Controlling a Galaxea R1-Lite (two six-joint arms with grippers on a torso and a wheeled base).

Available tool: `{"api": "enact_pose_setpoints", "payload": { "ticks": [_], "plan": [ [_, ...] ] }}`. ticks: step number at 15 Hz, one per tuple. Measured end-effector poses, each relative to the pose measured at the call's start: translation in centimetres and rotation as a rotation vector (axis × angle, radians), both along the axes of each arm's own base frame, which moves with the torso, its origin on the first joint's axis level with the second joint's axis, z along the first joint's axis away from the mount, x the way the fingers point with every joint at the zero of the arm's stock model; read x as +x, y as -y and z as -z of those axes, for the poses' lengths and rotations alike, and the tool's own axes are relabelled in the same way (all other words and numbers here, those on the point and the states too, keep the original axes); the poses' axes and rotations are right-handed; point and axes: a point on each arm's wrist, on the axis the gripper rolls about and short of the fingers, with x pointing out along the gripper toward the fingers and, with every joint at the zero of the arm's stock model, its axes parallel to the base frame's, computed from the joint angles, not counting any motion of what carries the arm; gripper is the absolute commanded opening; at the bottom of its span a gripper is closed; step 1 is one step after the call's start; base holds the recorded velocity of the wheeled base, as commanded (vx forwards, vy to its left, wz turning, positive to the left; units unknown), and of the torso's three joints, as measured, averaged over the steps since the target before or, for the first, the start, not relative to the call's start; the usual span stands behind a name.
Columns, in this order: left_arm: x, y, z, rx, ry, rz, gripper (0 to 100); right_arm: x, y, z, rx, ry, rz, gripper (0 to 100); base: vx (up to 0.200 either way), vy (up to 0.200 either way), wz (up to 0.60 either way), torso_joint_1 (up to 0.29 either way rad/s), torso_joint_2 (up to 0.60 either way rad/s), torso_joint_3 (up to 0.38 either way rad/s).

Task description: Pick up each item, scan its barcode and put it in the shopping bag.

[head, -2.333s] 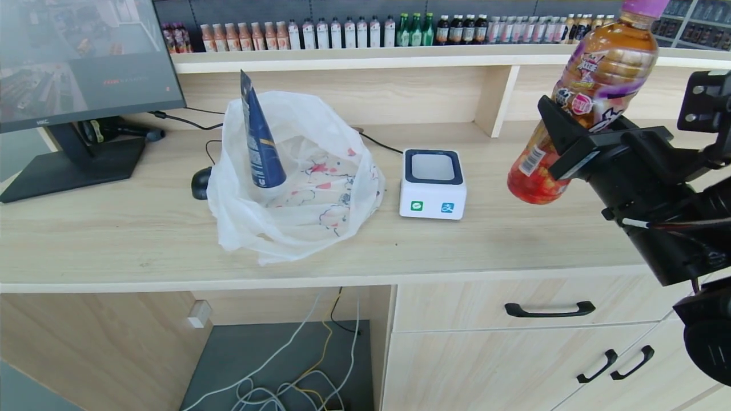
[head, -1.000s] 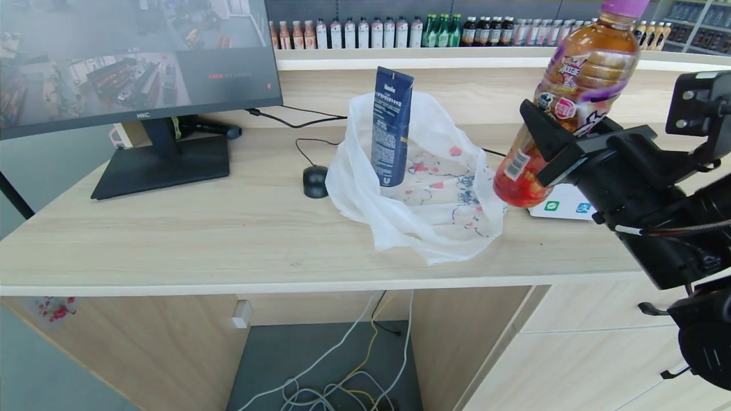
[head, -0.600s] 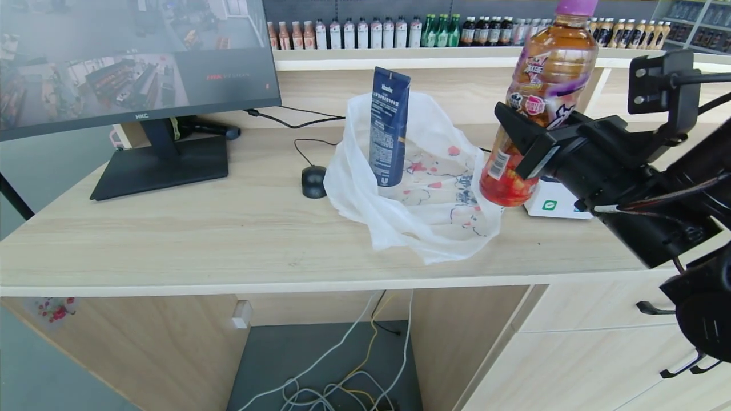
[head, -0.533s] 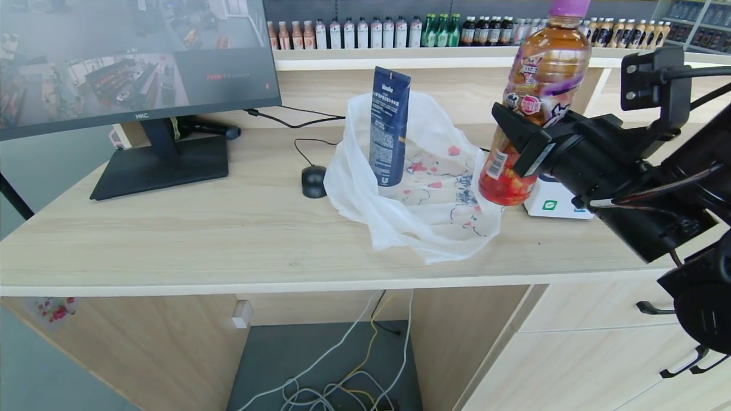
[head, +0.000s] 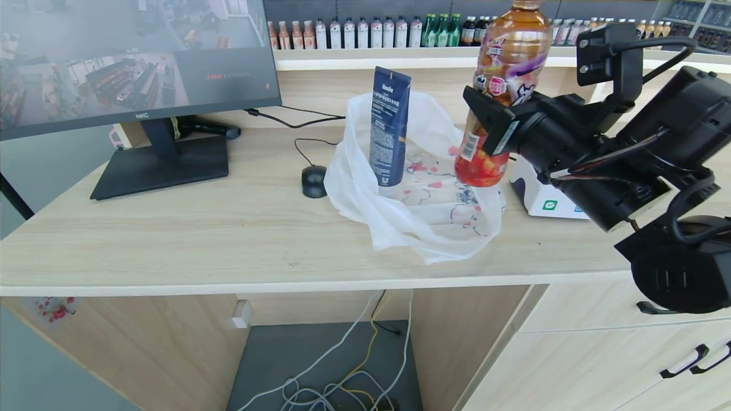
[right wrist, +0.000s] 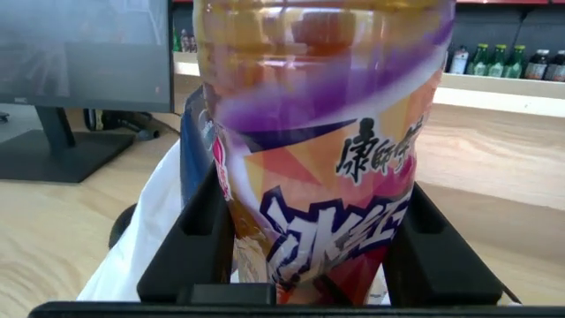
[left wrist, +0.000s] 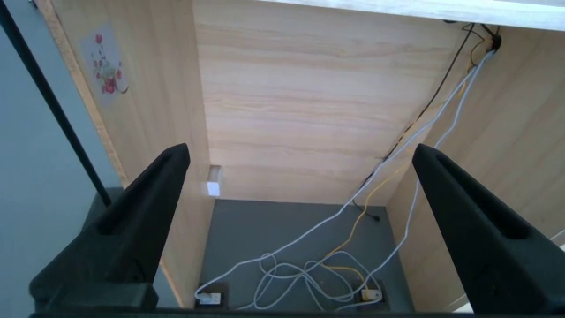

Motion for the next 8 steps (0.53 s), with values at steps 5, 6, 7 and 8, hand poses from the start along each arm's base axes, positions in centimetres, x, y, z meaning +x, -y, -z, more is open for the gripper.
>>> {"api": "enact_pose_setpoints", "payload": {
  "ticks": [5, 6, 7, 8],
  "plan": [
    [0.0, 0.0, 0.0, 0.0, 0.0, 0.0, 100, 2.0, -1.0, 1.5, 0.034, -0.056, -0.025, 0, 0.0, 0.0, 0.0, 0.0, 0.0, 0.0],
    [0.0, 0.0, 0.0, 0.0, 0.0, 0.0, 100, 2.4, -1.2, 1.7, 0.035, -0.059, -0.026, 0, 0.0, 0.0, 0.0, 0.0, 0.0, 0.0],
    [0.0, 0.0, 0.0, 0.0, 0.0, 0.0, 100, 2.9, -1.3, 1.8, 0.032, -0.057, -0.03, 0, 0.0, 0.0, 0.0, 0.0, 0.0, 0.0],
    [0.0, 0.0, 0.0, 0.0, 0.0, 0.0, 100, 3.5, -1.3, 1.9, 0.029, -0.054, -0.033, 0, 0.0, 0.0, 0.0, 0.0, 0.0, 0.0]
  ]
}}
